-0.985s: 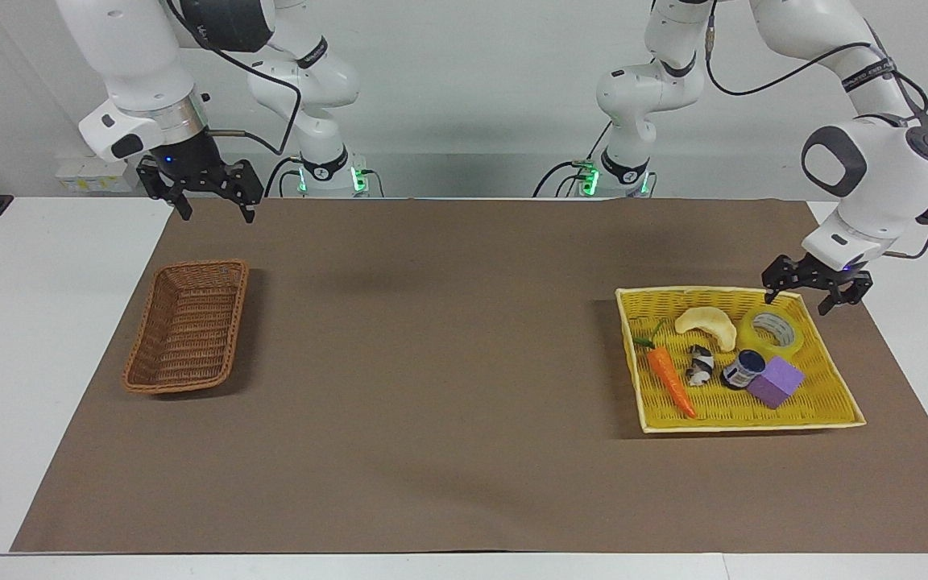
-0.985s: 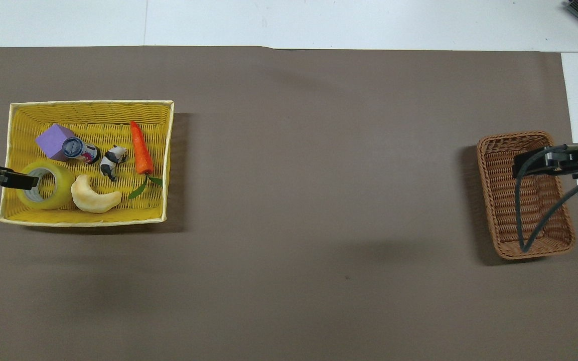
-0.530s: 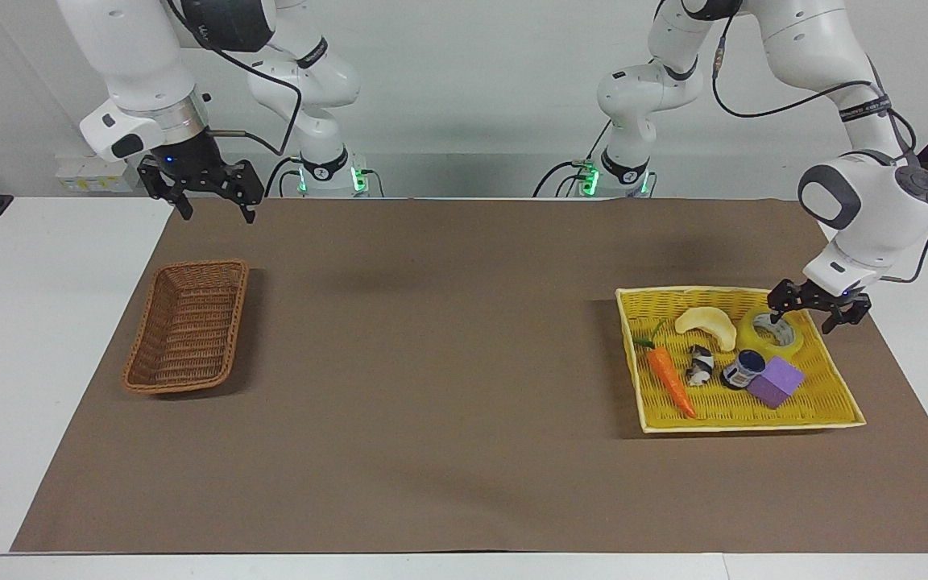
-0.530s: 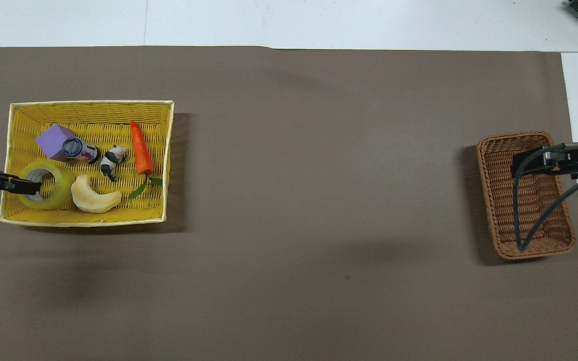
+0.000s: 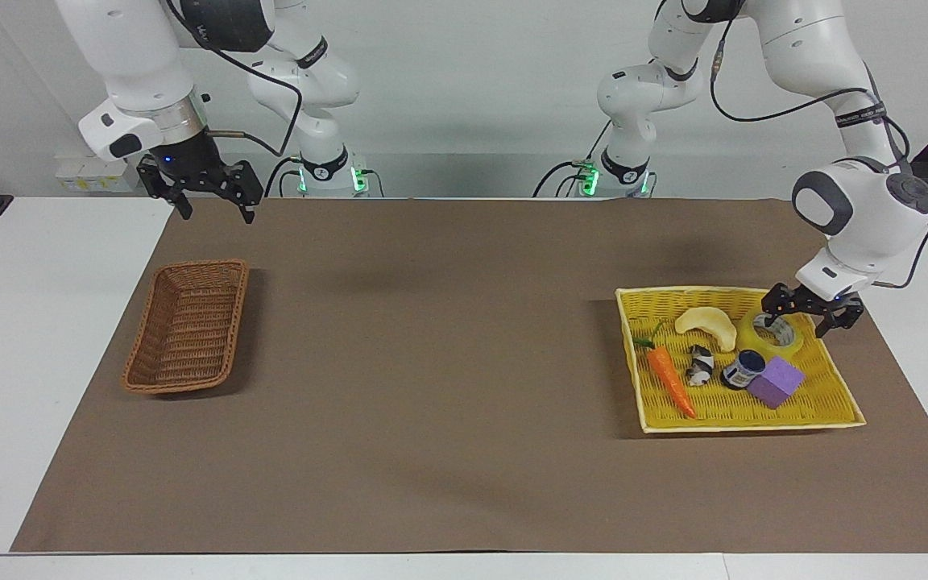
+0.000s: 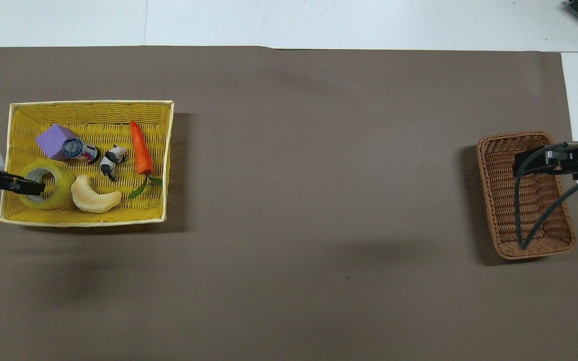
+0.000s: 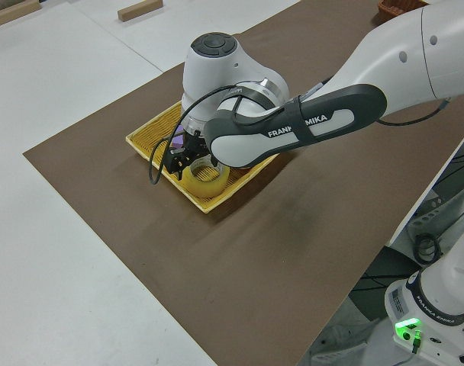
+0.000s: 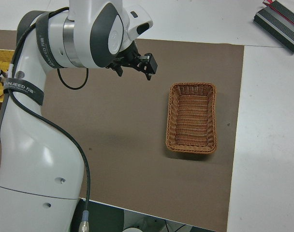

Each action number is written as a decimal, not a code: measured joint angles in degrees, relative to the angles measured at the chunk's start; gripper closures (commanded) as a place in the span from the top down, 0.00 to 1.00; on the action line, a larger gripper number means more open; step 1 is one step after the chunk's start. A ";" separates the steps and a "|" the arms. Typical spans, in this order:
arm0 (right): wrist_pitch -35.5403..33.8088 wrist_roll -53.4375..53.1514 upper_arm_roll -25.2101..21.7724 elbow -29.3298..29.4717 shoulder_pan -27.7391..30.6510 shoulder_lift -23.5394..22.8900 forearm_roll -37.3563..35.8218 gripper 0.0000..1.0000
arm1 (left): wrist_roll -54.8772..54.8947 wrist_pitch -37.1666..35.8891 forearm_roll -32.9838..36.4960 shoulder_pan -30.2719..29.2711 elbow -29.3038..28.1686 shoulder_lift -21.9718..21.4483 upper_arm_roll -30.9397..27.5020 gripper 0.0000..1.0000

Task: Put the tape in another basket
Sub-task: 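Lower the left gripper into the tape roll's center hole, then lift the tape with the left gripper while the right gripper reaches forward, then carry the tape toward the right gripper and grasp its rim, then release the tape from the left gripper while the right gripper pulls away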

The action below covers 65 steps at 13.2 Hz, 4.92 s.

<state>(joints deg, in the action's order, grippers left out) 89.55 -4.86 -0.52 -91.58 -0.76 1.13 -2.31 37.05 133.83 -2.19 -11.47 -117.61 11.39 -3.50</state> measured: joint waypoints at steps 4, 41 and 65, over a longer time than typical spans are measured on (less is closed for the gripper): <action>1.11 -0.18 0.00 -0.73 0.27 0.04 0.00 1.00 | 1.89 -0.01 0.00 -0.01 -0.46 0.75 -0.04 0.09; 56.96 15.52 0.94 -20.00 -22.09 -11.33 54.89 1.00 | -64.00 4.78 -19.48 43.86 7.29 -1.94 2.44 0.00; 53.33 12.45 0.52 -19.39 -22.61 -13.69 53.95 0.00 | -71.09 6.68 -20.36 45.47 13.08 -0.83 1.69 1.00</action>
<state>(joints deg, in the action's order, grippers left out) 142.89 7.59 0.00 -110.98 -23.38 -12.55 51.65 -34.04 140.52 -22.55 34.00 -104.53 10.56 -1.80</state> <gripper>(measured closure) 0.441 0.000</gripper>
